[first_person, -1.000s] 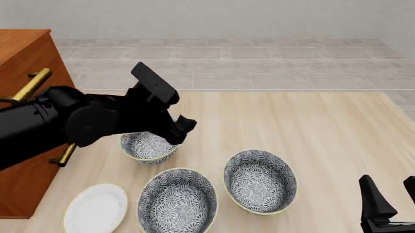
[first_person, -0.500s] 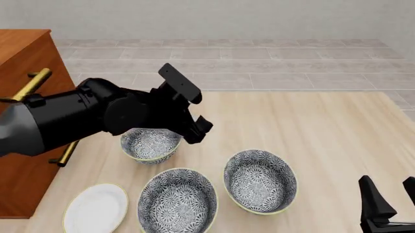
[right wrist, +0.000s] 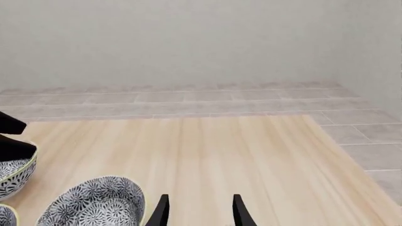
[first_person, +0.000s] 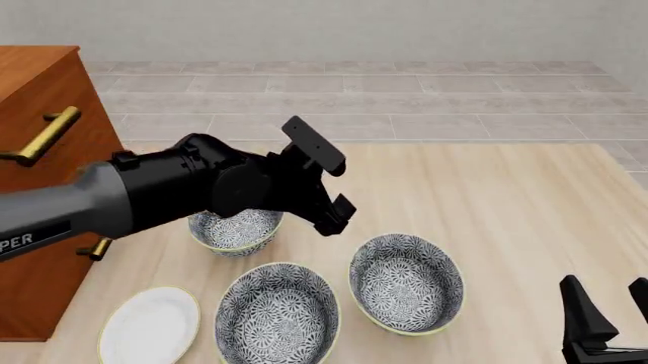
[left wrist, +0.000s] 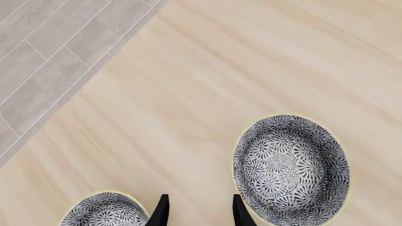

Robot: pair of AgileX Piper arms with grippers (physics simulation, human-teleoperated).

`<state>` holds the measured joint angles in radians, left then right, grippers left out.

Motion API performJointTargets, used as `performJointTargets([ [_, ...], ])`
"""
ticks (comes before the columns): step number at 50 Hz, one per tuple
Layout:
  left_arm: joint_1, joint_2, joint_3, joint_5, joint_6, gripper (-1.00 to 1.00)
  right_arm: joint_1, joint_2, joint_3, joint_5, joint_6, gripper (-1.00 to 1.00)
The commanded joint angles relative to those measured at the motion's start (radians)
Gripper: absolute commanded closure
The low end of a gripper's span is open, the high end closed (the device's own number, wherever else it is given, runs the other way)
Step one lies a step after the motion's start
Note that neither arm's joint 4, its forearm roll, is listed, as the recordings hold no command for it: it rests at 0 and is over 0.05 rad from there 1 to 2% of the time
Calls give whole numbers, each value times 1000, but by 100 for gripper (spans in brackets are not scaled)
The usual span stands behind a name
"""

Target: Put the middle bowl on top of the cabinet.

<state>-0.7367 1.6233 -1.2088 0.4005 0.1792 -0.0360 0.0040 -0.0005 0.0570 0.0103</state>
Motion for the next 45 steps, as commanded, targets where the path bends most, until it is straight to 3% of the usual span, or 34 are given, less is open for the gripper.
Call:
performJointTargets([
  [1,-27,47,-6,-22,-26,-100,-1,5,0,1,0,-100],
  [45,-90,194,-15,-102,-130,-100,1,6,0,8,9,-100],
])
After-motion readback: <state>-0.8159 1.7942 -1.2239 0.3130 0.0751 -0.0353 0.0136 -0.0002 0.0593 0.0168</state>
